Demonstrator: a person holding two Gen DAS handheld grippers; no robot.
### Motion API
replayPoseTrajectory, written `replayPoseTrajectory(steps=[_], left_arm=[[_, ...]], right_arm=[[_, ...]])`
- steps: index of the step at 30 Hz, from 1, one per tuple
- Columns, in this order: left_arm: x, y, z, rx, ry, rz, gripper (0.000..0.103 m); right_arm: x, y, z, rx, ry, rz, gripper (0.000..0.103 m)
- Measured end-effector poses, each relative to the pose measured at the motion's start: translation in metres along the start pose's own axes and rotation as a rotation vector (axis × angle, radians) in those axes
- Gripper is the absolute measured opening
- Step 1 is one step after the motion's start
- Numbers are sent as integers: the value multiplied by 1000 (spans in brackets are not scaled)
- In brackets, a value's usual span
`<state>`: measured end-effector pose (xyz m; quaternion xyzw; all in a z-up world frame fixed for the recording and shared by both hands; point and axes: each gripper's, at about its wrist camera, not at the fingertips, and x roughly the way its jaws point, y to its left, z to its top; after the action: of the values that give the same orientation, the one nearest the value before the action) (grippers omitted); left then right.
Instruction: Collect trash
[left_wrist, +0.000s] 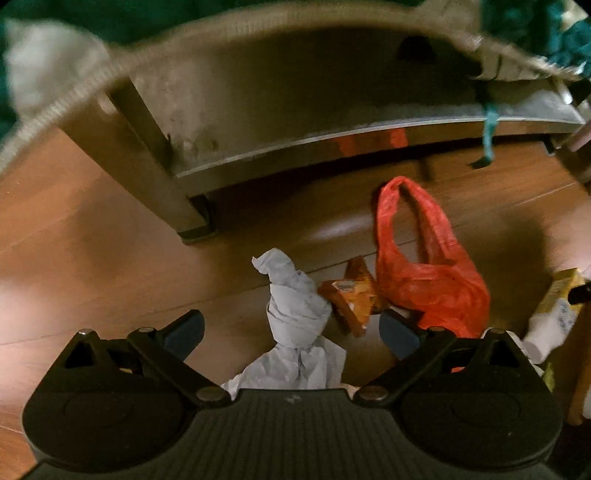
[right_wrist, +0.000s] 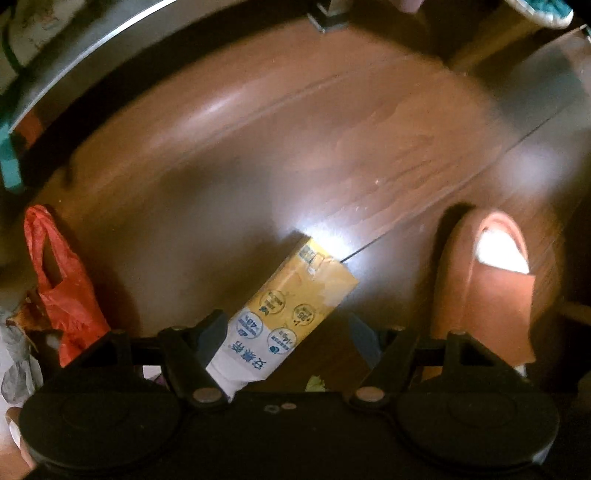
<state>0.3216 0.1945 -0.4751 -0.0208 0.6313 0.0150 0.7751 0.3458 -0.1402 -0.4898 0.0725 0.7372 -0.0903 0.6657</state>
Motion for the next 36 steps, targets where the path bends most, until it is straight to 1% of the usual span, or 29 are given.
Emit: replayPoseTrajectory(steps=[1,6,8,12,15,17,18,22,23,24,26,29,34,36], left_arm=[[7,0,0,1,6,2,100],[32,2,0,-9,46,-10,88],[38,3,0,-12,53,-14,81],[48,5,3,-27,60,-29,71],[53,6,5,-47,66,-44,62],[58,8,6,-55,75,-48,51],[60,9,6,-57,81,-50,48],[64,11,5,-67,86,-60,45],[64,12,5,-72,83,-65,42],[61,15,4,-78,83,-71,42],[60,17,3,-85,84,-82,35],[58,18,2,-90,85,-88,34],[49,17,-1,-90,95,-95,33],[41,16,-2,-91,97,-102,33]], right_arm=[[3,1,0,2,6,2,72],[18,2,4,38,38,8,72],[23,2,6,52,49,16,71],[30,1,11,76,61,21,70],[31,1,15,79,59,16,70],[33,1,16,77,60,13,70],[33,2,15,74,59,11,69],[30,1,12,65,66,16,59],[29,2,13,59,66,13,55],[30,1,13,51,65,10,54],[29,2,13,32,63,-2,48],[25,3,12,-12,60,-29,44],[7,11,10,-95,27,-68,43],[-4,13,9,-110,17,-63,43]])
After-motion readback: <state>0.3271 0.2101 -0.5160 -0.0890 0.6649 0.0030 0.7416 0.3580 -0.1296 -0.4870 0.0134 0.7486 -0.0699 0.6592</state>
